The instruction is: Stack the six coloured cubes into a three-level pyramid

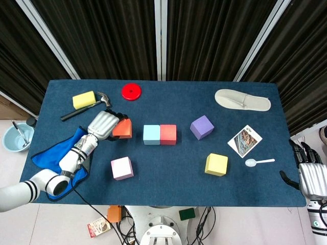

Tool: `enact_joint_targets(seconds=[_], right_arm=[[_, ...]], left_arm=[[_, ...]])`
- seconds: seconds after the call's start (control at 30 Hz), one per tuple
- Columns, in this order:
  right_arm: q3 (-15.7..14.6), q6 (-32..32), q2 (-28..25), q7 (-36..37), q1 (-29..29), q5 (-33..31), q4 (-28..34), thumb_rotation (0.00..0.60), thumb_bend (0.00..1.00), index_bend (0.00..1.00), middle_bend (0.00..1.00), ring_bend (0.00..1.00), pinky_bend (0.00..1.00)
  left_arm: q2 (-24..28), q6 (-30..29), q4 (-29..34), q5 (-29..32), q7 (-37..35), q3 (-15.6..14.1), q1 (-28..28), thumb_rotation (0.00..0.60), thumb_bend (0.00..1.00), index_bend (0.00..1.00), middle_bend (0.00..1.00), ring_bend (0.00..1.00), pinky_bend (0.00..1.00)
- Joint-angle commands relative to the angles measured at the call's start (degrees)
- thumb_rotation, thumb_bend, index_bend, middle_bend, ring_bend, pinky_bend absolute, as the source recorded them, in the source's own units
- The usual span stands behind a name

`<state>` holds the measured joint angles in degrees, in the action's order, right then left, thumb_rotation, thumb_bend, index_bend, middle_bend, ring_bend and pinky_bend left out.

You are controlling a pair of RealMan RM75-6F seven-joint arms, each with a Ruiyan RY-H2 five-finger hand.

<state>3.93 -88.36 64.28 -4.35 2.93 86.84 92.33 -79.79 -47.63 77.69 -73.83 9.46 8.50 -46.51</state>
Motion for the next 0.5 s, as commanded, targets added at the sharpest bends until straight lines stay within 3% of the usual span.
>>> enact_joint_targets(seconds=[0.03,0.5], right_arm=[[0.0,0.0,0.1,-0.2,-0.1,-0.2,0.3,0.6,0.21,0.05,0.15,0.08,0.19],[0.1,0.7,0.4,-0.6,0.2,-0.2,0.5,0.6,0.21,0.05,0.15,0.08,0.19]], left_arm=[[-1.5,2.6,-3.4,-1.6,-2.8,-0.3,-2.1,0.6,0.21,0.33,0.36,0.37,0.29],[-1.0,4.8,1.1,4.8,-1.4,-0.2,-1.9,0.596,0.21,0.32,0.36,0.36,0.29]])
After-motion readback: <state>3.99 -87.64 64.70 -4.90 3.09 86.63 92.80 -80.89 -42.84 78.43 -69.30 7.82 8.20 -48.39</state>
